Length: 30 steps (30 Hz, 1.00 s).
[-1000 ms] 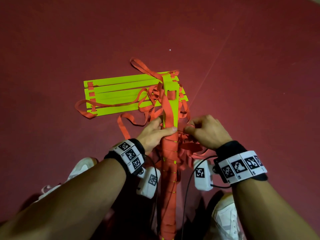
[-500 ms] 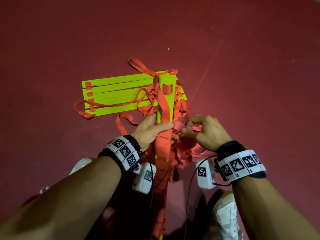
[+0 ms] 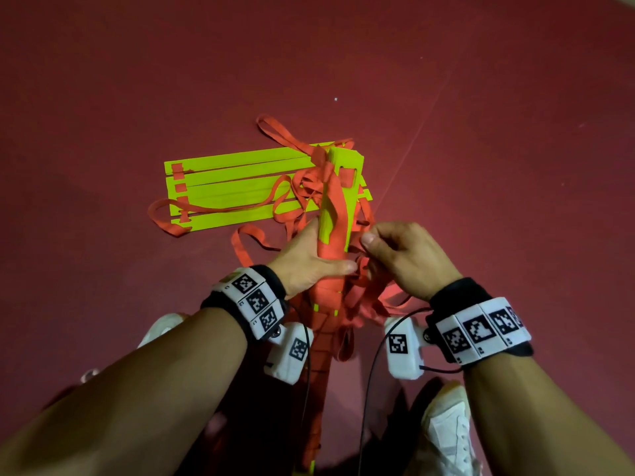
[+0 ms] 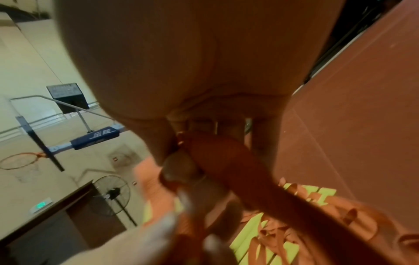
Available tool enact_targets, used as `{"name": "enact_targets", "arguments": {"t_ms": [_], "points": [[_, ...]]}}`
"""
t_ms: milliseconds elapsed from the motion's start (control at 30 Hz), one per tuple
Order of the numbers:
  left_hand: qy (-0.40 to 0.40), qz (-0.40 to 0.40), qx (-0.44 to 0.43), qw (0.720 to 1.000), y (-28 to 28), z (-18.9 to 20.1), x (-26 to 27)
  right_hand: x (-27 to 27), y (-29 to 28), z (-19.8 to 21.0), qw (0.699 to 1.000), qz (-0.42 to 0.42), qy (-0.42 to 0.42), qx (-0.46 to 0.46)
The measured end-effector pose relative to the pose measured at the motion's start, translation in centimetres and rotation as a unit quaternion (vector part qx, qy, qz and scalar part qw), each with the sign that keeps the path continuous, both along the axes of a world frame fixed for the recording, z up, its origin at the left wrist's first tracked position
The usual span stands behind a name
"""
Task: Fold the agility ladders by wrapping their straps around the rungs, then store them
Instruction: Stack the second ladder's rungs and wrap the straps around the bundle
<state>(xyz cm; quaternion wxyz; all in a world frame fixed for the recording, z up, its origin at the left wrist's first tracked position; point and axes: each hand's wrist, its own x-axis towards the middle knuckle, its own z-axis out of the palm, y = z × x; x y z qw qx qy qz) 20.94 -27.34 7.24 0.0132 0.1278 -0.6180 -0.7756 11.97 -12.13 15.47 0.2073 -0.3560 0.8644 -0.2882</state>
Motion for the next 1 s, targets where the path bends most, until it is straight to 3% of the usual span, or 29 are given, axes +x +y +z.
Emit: {"name": "enact_targets", "arguments": {"t_ms": [67,267,533,633,733,833,1000], "points": [[-0.002,-0.025,-0.013,1.0,0.0,0.1,-0.1,0.2,-0.5,-0.1,1.0,0.014,0.017,-0.006],[-0.019,-0.049,0.08,0.995,0.2,0.9,0.1,0.8,-0.9,-1.1,0.995,0.019,0.086,0.042],[-0.039,-0.049,-0.061,0.996,-0.2,-0.1,-0.2,0.4,-0.6,-0.5,0.996,-0.022,0.082,0.023],[-0.039,-0.048,-0.139,0.988,-0.3,0.4,0.0,0.6,-0.7,-0.3,0.998,-0.016,0.058,0.005],[-0.019,-0.061,-0.16,0.985,-0.3,0.7,0.2,0.5,-0.5,-0.3,1.0,-0.004,0.022,-0.005],[-0.011,-0.077,-0.134,0.988,0.0,0.9,0.5,0.1,-0.1,-0.6,1.0,0.001,0.005,-0.011],[0.009,-0.029,-0.013,0.999,0.4,0.0,0.3,-0.4,0.2,-0.5,0.999,-0.023,-0.023,0.004]]}}
